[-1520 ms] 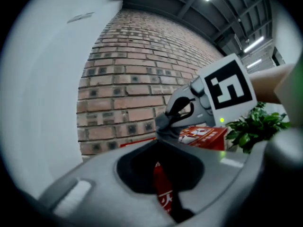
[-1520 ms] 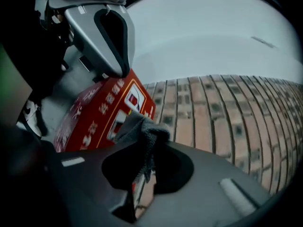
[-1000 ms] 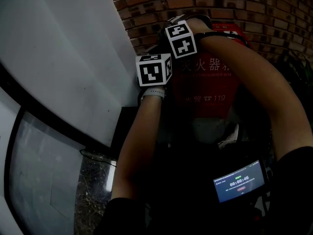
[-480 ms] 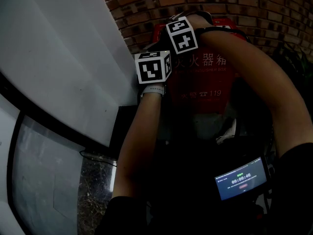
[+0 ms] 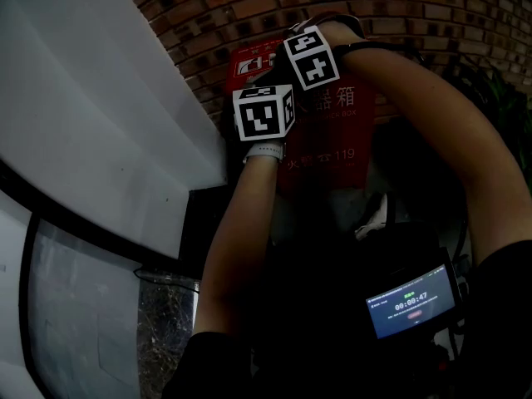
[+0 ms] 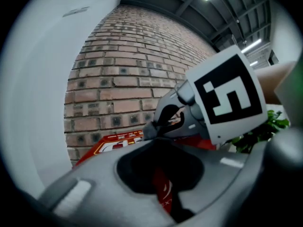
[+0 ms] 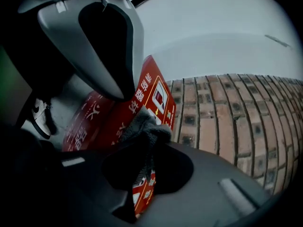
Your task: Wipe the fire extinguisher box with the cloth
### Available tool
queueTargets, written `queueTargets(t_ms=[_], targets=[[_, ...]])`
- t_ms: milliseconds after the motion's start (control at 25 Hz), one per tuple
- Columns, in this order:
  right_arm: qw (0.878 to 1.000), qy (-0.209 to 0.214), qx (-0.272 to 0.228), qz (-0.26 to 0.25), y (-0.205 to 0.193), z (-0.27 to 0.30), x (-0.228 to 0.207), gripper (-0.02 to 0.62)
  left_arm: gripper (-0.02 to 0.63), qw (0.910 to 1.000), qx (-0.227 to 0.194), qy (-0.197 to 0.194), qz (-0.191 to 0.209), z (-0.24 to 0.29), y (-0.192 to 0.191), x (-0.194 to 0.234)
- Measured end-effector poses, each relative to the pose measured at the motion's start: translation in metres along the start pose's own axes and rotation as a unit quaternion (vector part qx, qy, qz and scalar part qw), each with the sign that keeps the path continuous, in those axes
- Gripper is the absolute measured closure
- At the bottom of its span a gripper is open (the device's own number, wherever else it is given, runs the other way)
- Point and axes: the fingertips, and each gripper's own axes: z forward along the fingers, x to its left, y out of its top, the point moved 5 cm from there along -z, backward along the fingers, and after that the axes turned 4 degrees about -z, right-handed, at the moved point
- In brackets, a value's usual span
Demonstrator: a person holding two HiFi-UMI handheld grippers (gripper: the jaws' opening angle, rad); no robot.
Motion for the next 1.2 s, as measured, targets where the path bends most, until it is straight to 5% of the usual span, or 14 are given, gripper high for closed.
queueTargets(t_ms=[920, 1200], targets=[[0.997, -0.008, 0.029, 0.078, -0.133, -0.049, 0.053, 0.565, 0.604, 0.9986, 0.004, -0.037, 0.038, 0.041, 0.009, -0.098], [0.992, 0.023, 0.102, 0.063, -0.163, -0.062, 0.067, 0.563, 0.604, 0.9985, 0.001, -0.035, 0.043, 0.032, 0.004, -0.096]])
